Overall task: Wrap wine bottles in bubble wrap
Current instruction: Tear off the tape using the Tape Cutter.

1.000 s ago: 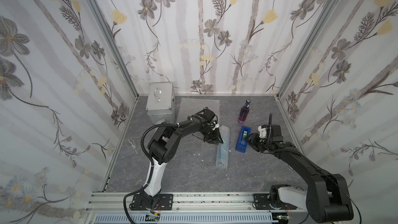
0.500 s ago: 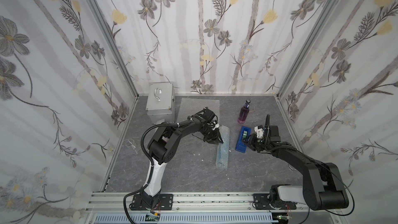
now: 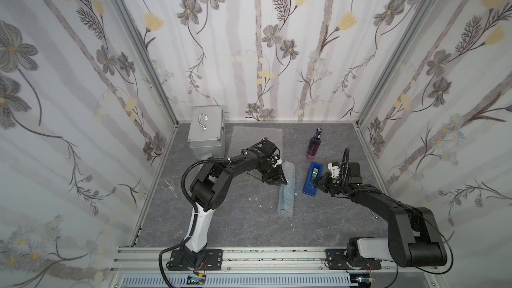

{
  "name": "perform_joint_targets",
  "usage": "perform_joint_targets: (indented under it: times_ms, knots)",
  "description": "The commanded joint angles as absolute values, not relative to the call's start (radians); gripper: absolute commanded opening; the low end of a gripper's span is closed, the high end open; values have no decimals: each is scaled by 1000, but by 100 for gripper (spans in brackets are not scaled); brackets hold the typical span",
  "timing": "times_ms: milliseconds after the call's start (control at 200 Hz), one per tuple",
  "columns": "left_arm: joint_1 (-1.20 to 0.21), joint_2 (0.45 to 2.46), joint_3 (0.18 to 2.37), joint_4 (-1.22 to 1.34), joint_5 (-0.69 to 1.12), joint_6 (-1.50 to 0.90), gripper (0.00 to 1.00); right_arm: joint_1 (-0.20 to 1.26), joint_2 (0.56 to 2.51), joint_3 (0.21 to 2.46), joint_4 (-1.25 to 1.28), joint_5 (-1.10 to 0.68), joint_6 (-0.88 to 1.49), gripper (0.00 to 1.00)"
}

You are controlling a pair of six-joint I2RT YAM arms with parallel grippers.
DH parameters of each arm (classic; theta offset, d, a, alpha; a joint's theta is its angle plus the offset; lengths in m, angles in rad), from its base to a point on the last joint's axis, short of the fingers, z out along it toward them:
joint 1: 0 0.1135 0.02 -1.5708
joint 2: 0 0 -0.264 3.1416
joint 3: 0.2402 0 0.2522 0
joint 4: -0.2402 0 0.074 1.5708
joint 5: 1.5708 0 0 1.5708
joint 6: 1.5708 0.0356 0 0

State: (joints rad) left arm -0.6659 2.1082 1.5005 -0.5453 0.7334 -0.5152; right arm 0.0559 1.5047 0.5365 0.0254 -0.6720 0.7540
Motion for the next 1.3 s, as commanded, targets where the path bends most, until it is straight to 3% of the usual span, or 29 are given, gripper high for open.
perform_joint_targets:
  times_ms: [0, 530, 1294]
  knots:
    - [-669, 2126, 1487, -630, 549, -514, 32, 44, 1519, 546, 131, -712, 796, 0]
    - [-669, 2129, 1488, -630, 549, -514, 32, -8, 1583, 666, 146, -793, 876, 0]
    - [-670, 2132, 1488, -630, 546, -516, 32, 16, 1400, 628, 46, -793, 907, 0]
